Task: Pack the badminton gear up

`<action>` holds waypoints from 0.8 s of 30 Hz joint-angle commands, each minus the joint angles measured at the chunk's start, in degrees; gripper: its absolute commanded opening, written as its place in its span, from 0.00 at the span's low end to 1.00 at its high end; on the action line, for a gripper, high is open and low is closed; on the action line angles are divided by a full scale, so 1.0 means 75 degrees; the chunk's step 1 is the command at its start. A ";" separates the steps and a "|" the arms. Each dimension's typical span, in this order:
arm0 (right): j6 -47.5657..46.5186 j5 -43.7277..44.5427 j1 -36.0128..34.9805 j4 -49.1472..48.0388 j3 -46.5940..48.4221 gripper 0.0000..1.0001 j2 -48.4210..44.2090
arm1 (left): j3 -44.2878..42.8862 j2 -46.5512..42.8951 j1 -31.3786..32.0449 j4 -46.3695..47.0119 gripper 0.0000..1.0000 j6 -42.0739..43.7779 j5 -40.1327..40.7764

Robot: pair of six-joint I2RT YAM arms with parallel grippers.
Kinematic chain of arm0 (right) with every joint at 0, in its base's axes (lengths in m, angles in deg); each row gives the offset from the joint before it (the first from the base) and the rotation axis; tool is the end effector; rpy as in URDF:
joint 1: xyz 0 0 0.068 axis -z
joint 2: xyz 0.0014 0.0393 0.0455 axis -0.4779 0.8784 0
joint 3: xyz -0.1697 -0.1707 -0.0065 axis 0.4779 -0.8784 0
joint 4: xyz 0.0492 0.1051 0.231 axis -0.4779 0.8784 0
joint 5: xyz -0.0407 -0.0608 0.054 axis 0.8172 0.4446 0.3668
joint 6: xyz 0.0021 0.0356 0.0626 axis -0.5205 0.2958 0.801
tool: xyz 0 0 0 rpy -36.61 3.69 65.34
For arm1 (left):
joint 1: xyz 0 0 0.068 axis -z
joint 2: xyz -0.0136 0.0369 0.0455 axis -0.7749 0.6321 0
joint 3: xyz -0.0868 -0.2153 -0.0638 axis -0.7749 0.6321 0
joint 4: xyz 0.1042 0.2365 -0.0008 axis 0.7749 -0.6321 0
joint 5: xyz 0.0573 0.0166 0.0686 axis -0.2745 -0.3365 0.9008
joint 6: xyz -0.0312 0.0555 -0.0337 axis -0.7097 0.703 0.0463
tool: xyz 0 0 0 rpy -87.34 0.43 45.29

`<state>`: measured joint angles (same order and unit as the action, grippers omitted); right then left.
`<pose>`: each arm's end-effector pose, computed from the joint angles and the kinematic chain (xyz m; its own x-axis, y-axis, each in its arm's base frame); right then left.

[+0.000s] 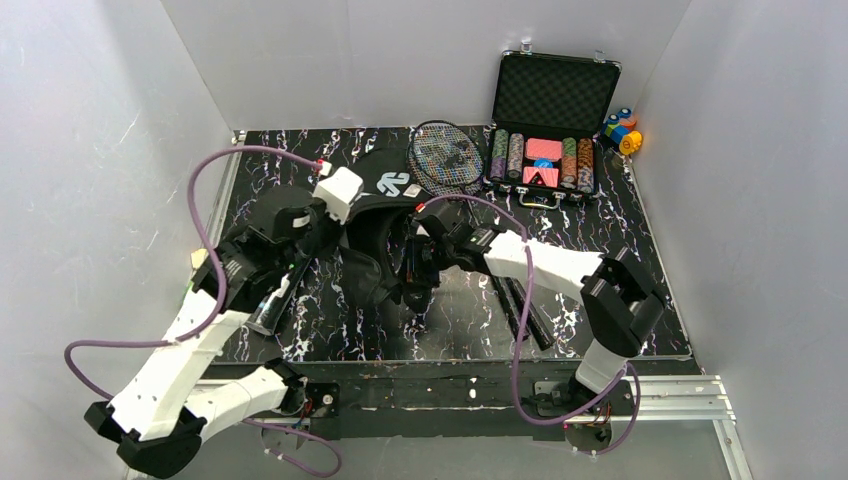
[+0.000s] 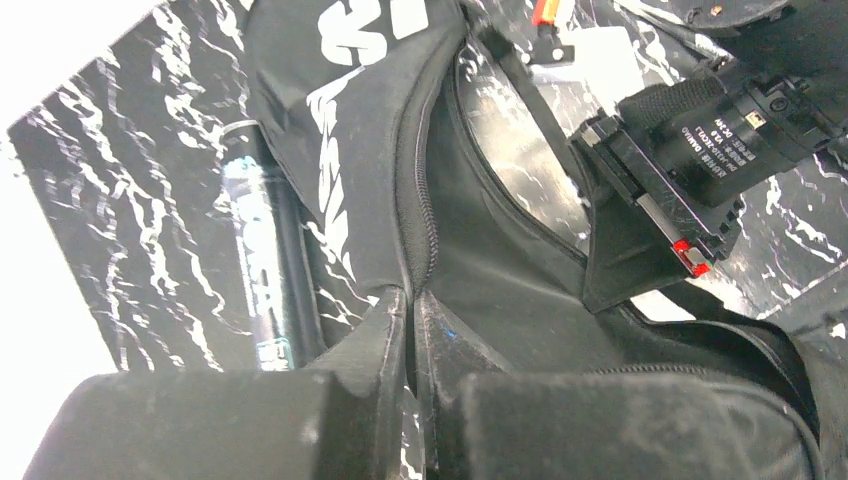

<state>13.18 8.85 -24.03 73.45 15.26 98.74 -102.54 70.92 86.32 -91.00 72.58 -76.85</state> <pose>0.2133 0.3147 0.1837 -0.9872 -0.0060 -0.1596 -0.1225 0.6695 0.7326 0.1756 -0.1166 0.3583 -0.3718 0.4482 -0.8129 0.5559 0.8088 0.1917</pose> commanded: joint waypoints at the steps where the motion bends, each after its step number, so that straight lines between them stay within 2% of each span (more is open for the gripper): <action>1: -0.0031 -0.0558 0.0193 -0.0183 -0.0072 0.01 -0.0313 | -0.0940 -0.0445 -0.0020 0.0345 0.00 0.0626 0.0656; 2: -0.0004 -0.0668 0.0226 -0.0224 -0.0102 0.03 -0.0365 | -0.0986 -0.0465 -0.0015 0.0290 0.00 0.0650 0.0564; 3: 0.0031 -0.0708 0.0250 -0.0224 -0.0132 0.17 -0.0476 | -0.0948 -0.0493 -0.0015 0.0229 0.00 0.0669 0.0371; 5: 0.0097 -0.0678 0.0297 -0.0142 -0.0174 0.37 -0.0739 | -0.0689 -0.0614 -0.0014 0.0051 0.00 0.0665 -0.0053; 8: 0.0080 -0.0374 0.0420 0.0317 -0.0164 0.55 -0.1171 | 0.0069 -0.0969 -0.0015 -0.0127 0.00 0.0768 -0.0856; 11: 0.0045 0.0074 0.0687 0.0840 -0.0240 0.62 -0.1677 | 0.0864 -0.1437 -0.0016 -0.0179 0.00 0.0897 -0.1471; 16: 0.0102 0.0488 0.1252 0.1089 -0.0322 0.69 -0.2117 | 0.1286 -0.1596 -0.0015 -0.0401 0.00 0.1009 -0.1759; 20: 0.0634 0.0092 0.1333 0.0366 -0.0114 0.70 -0.1803 | 0.1324 -0.1567 -0.0015 -0.0445 0.00 0.0978 -0.1818; 24: 0.1698 -0.0142 0.1237 -0.0860 -0.0139 0.70 -0.1255 | 0.1311 -0.1507 -0.0016 -0.0453 0.00 0.0927 -0.1873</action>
<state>18.30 9.82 -13.86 76.53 13.27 86.02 -92.42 59.84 86.28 -95.57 79.18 -89.07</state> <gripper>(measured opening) 0.699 0.022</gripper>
